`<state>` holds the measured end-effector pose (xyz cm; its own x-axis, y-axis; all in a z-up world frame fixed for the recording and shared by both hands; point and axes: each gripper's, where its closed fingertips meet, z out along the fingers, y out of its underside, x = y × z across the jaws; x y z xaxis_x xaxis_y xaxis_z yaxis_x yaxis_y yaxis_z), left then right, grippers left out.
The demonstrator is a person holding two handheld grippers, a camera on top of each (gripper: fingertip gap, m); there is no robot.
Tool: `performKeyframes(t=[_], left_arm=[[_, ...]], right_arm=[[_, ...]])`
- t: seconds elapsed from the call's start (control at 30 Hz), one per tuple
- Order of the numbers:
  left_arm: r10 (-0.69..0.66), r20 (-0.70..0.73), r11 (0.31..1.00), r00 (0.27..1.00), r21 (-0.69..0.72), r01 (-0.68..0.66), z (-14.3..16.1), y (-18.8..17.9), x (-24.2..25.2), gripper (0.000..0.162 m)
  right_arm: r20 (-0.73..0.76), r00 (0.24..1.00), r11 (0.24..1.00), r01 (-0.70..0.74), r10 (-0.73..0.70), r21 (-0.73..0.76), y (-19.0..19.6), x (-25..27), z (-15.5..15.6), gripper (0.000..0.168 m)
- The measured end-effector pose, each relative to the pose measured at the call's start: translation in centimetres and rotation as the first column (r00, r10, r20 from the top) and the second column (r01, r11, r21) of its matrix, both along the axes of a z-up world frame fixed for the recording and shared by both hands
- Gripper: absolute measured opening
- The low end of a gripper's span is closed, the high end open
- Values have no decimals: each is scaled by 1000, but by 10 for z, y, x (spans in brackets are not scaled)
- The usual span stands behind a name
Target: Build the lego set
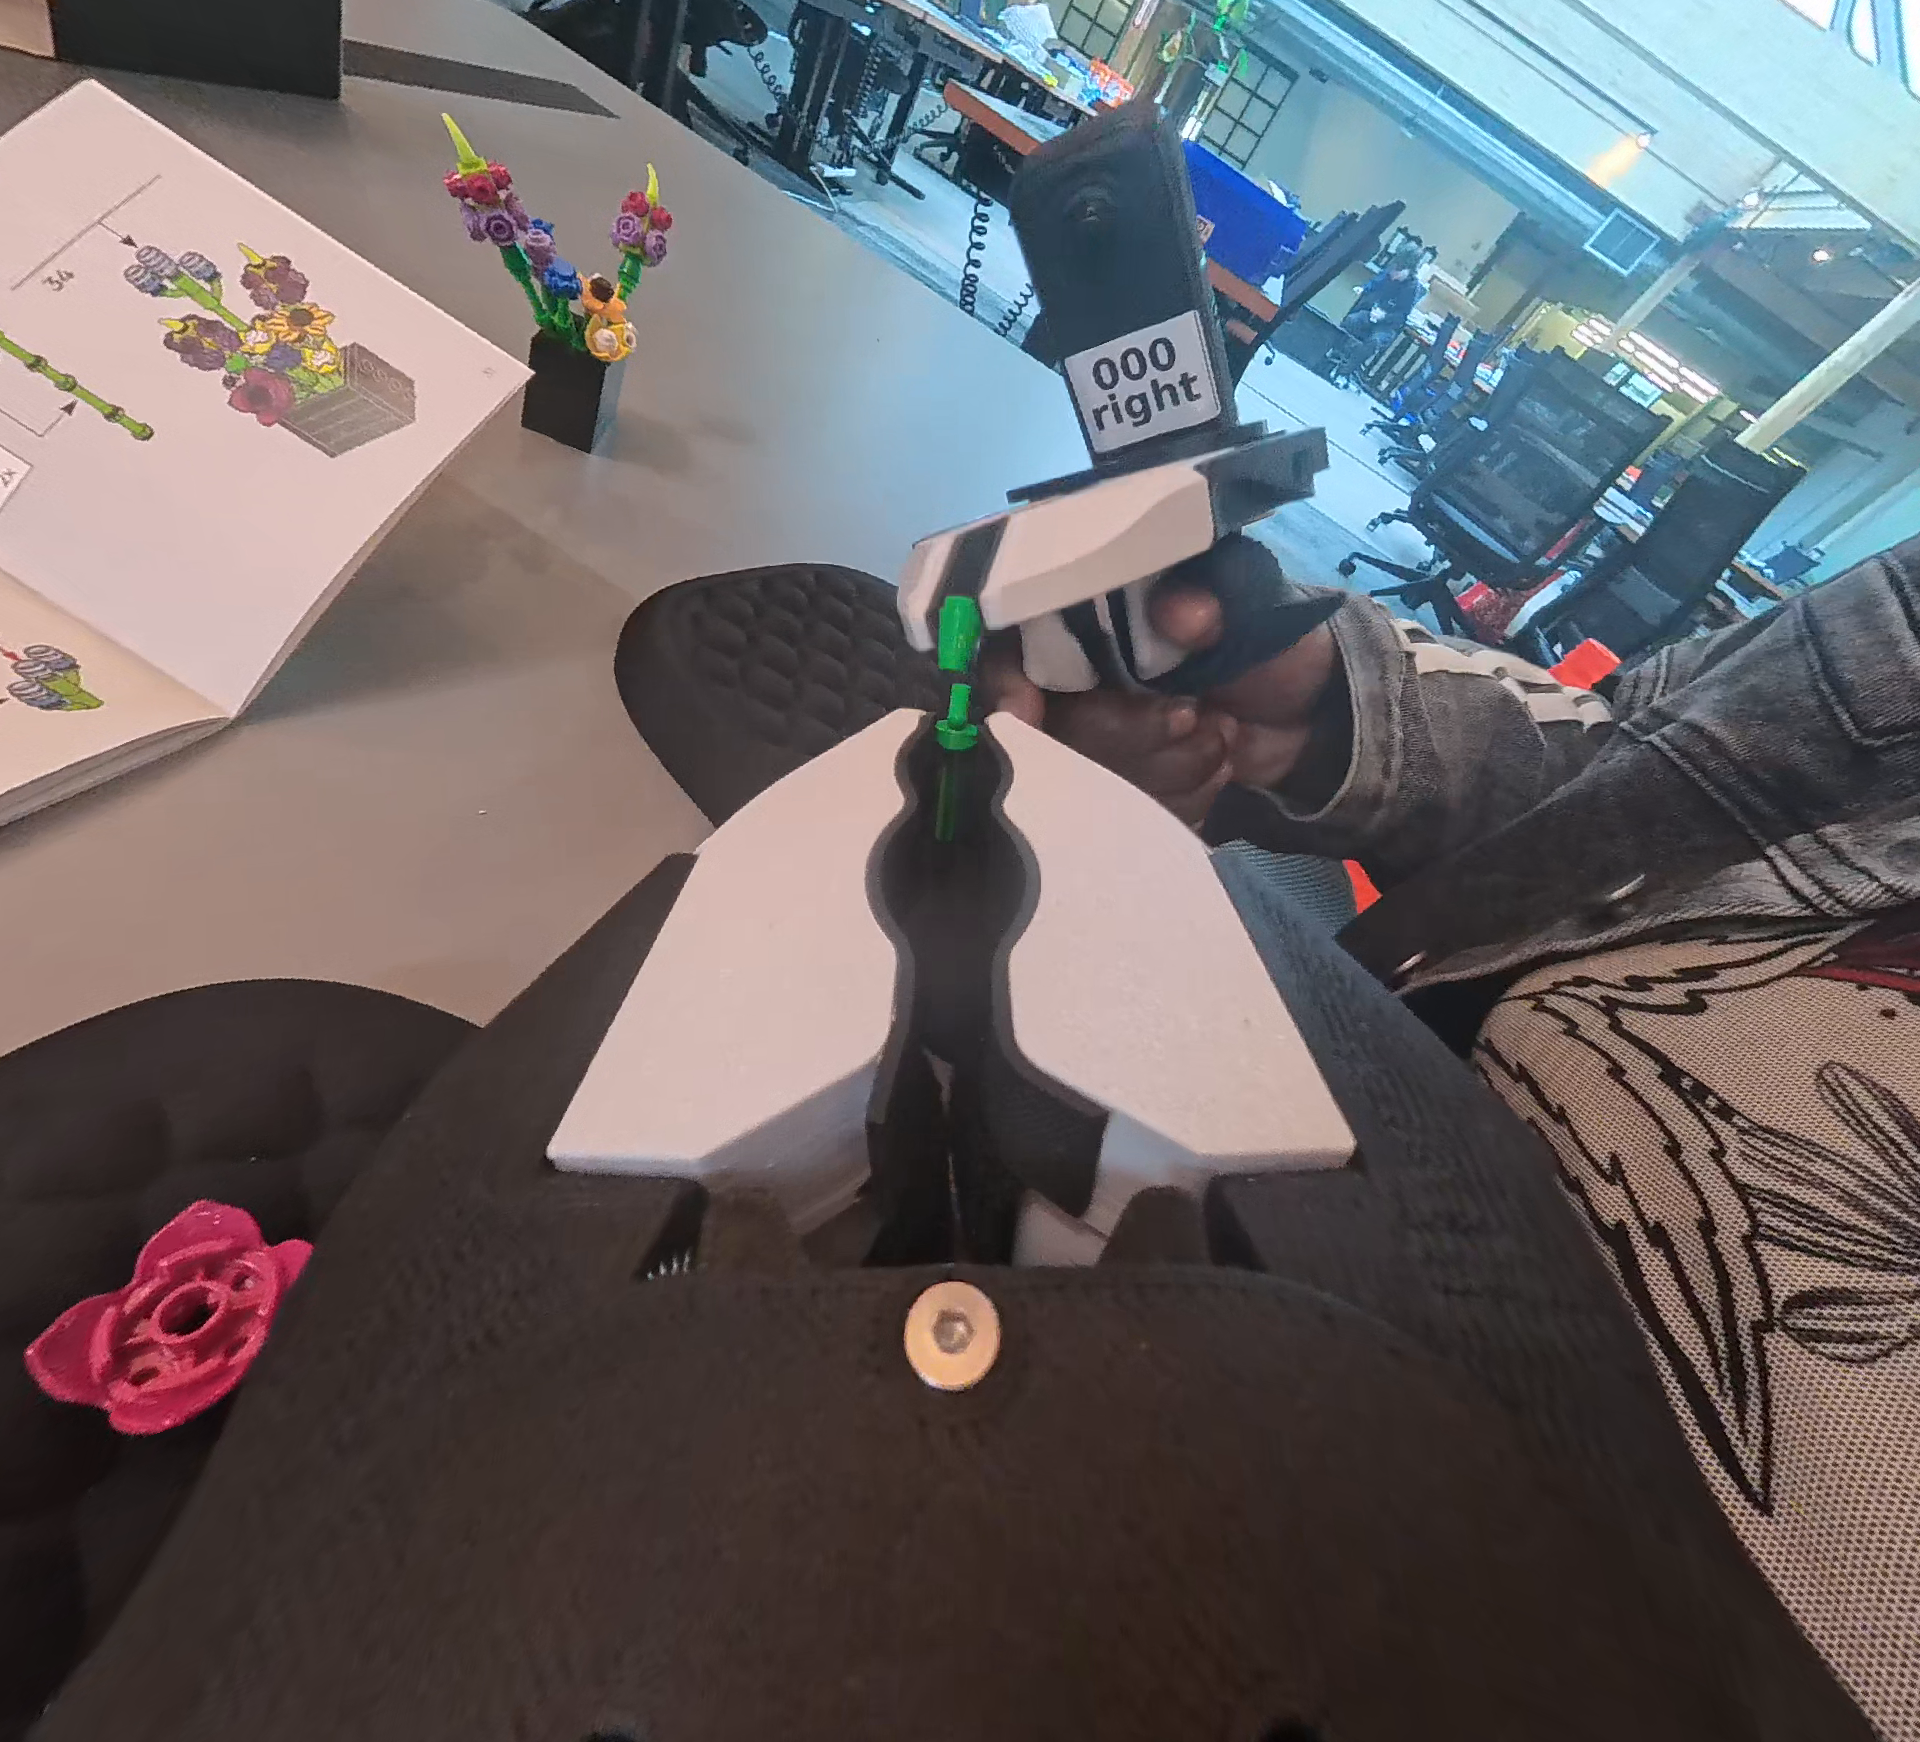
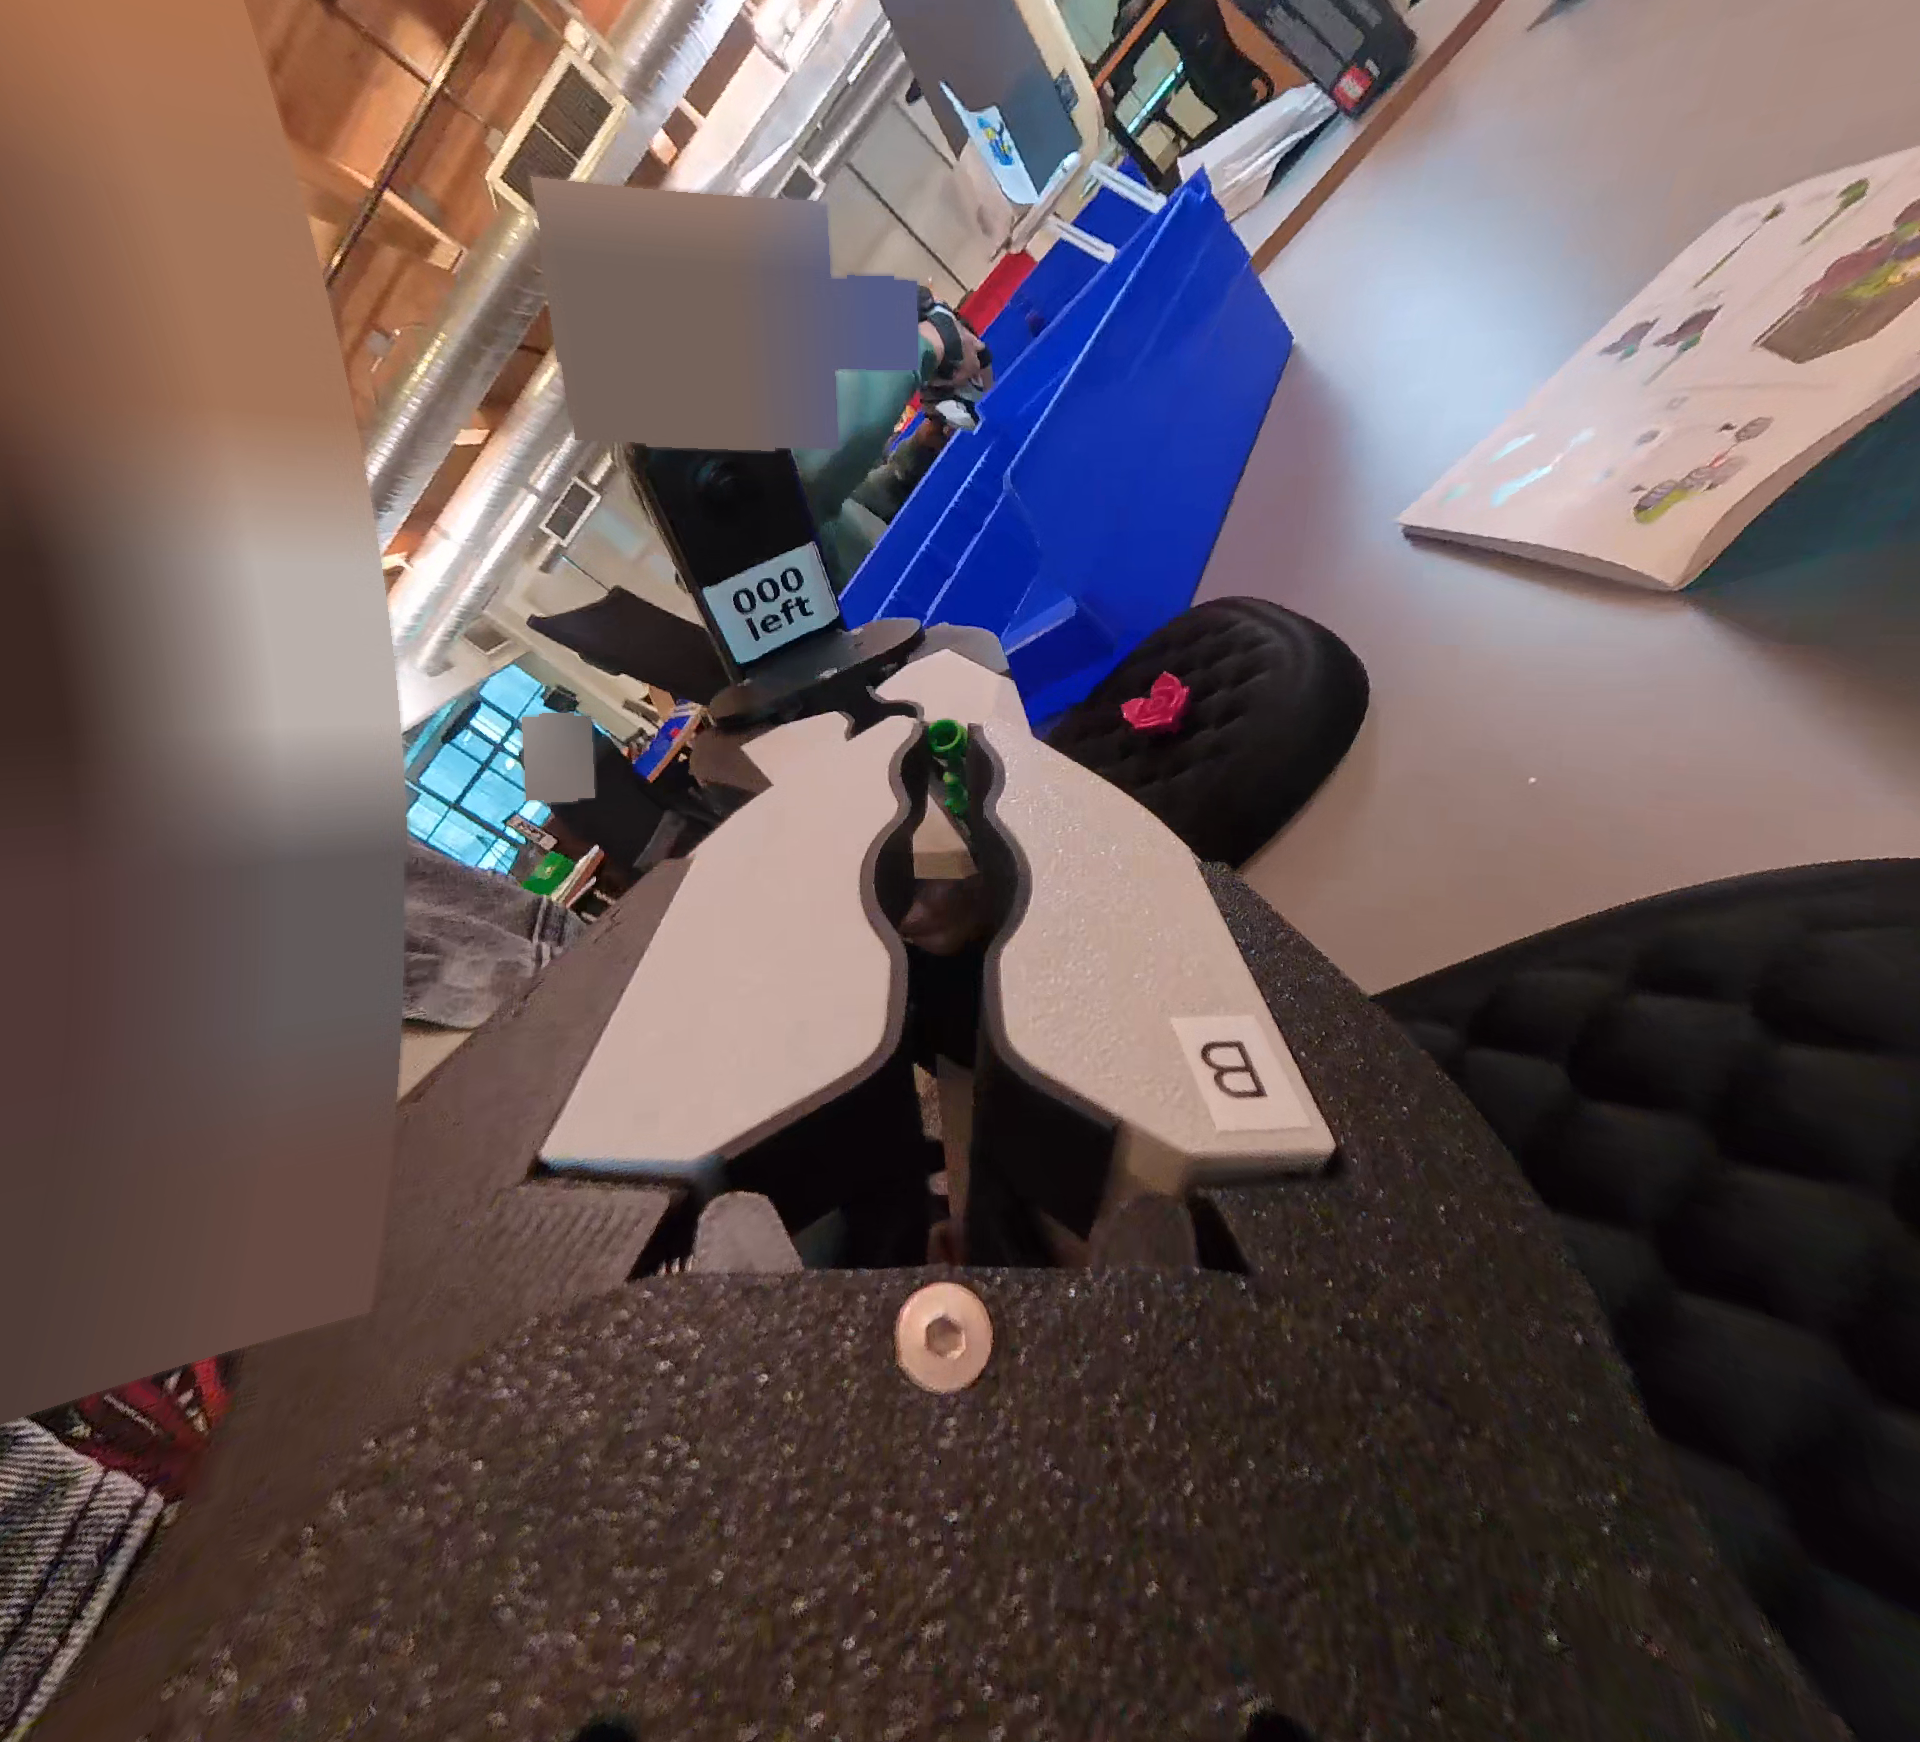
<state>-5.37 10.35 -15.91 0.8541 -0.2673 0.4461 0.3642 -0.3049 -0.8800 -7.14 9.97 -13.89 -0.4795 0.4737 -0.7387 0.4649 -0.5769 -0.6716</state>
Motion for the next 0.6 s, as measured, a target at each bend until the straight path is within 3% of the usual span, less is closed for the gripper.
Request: performKeyframes(t=[0.6], left_arm=[[-2,15,1000,1000,-11,2,-3,-1,-1,7]], right_arm=[[25,999,1000,23,-23,20,-4,0,-6,7]])
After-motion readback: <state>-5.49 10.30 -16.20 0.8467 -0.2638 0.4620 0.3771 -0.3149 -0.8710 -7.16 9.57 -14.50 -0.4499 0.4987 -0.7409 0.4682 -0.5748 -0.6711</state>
